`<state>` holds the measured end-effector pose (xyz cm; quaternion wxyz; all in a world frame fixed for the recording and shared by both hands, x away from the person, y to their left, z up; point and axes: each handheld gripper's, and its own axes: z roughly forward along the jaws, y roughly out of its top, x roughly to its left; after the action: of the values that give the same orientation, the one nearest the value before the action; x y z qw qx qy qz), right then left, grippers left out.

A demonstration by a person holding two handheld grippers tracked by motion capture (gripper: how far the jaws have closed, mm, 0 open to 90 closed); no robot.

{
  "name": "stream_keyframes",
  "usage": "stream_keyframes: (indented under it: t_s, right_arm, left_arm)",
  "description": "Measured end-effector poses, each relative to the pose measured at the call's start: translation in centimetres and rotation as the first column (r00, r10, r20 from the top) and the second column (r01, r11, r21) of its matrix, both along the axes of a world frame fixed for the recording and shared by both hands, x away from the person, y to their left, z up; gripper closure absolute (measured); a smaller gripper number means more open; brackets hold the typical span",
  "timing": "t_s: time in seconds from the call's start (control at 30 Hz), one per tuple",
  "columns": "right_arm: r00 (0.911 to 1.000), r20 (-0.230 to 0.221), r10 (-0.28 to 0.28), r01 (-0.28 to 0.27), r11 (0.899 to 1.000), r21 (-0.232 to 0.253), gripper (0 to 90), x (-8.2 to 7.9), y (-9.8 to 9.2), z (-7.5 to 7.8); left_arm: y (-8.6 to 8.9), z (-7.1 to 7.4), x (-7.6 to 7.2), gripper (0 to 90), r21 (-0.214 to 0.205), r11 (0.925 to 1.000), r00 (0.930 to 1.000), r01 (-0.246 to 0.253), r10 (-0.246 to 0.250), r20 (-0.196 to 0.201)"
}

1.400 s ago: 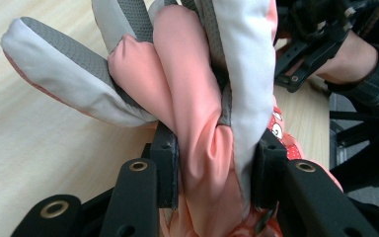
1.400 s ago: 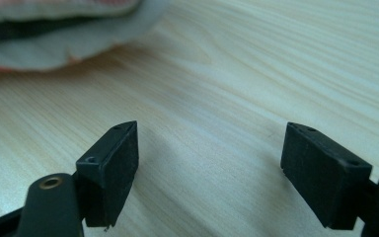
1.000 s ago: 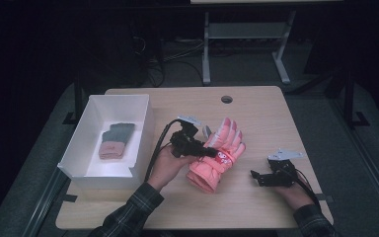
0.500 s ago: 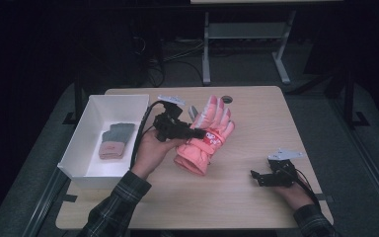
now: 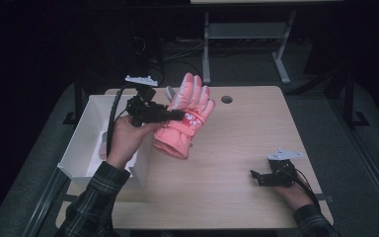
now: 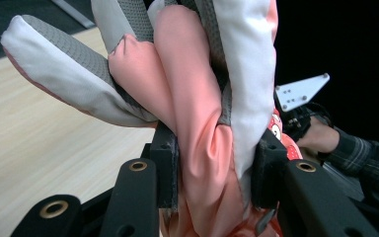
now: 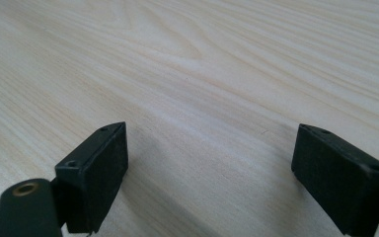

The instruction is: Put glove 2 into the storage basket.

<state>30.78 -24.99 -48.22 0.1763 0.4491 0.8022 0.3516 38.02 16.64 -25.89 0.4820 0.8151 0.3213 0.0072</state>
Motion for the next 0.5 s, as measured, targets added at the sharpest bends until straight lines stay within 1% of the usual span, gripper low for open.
stream_keyframes:
  t_s: [0.17,0.3,0.5]
  right_arm:
    - [1.0000,0.002,0.000,0.000,1.000,0.000,13.6,0.0,0.0,0.0]
    - [1.0000,0.002,0.000,0.000,1.000,-0.001,13.6,0.0,0.0,0.0]
    - [1.0000,0.001,-0.001,0.001,1.000,0.000,13.6,0.0,0.0,0.0]
  left_arm:
    - [2.0,0.8,-0.1,62.7,-0.006,0.9990,0.9989,-0.045,0.045,0.007]
    - [3.5,1.1,0.0,62.7,-0.004,0.9974,0.9973,-0.073,0.073,0.010]
    - [6.0,1.5,-0.1,62.7,-0.007,0.9918,0.9918,-0.127,0.127,0.013]
